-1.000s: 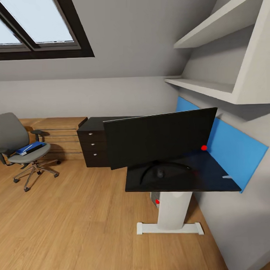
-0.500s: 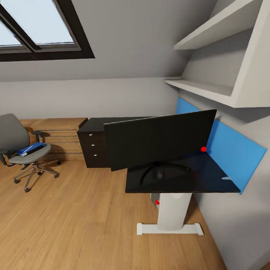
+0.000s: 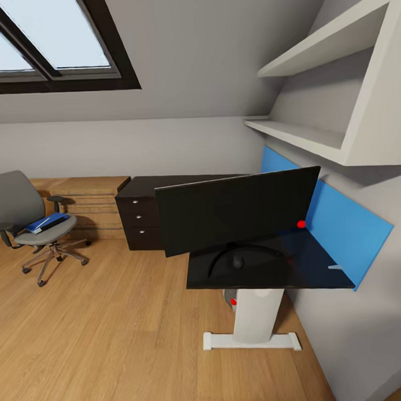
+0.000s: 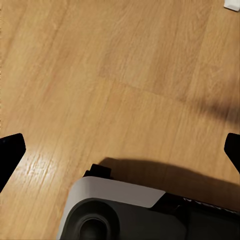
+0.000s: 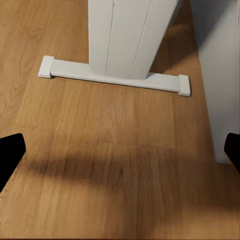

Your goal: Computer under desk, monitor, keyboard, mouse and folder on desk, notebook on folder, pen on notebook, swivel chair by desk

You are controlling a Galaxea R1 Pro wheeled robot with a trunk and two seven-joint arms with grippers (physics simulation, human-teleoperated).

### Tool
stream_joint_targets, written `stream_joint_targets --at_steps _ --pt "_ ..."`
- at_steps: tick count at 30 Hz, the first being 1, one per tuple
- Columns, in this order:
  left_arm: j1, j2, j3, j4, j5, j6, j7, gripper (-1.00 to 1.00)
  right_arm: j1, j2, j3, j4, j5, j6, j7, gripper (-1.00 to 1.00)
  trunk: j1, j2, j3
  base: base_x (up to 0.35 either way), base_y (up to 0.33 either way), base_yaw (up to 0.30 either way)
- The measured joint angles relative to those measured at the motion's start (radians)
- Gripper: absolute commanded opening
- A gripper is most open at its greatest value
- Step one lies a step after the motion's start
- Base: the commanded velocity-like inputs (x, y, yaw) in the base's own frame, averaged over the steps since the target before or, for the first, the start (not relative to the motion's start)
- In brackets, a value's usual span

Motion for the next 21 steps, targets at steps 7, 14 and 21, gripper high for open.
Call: stream_joint_targets --at_steps 7,14,21 --pt "0.0 0.001 0.001 0.0 0.0 0.0 0.0 1.0 0.0 0.007 -0.002 -0.14 -0.002 0.031 -0.003 1.0 -0.027 0.049 0.022 0.0 0.0 0.0" --pt "0.0 0.001 0.001 0.0 0.001 0.0 0.0 1.0 0.0 0.024 -0.006 -0.299 -0.01 0.189 -0.003 1.0 -0.054 0.098 0.044 0.0 0.0 0.0" --pt "0.0 0.002 0.001 0.0 0.001 0.0 0.0 1.0 0.001 0.029 -0.006 -0.426 -0.013 0.344 -0.002 1.0 -0.081 0.147 0.066 0.0 0.0 0.0"
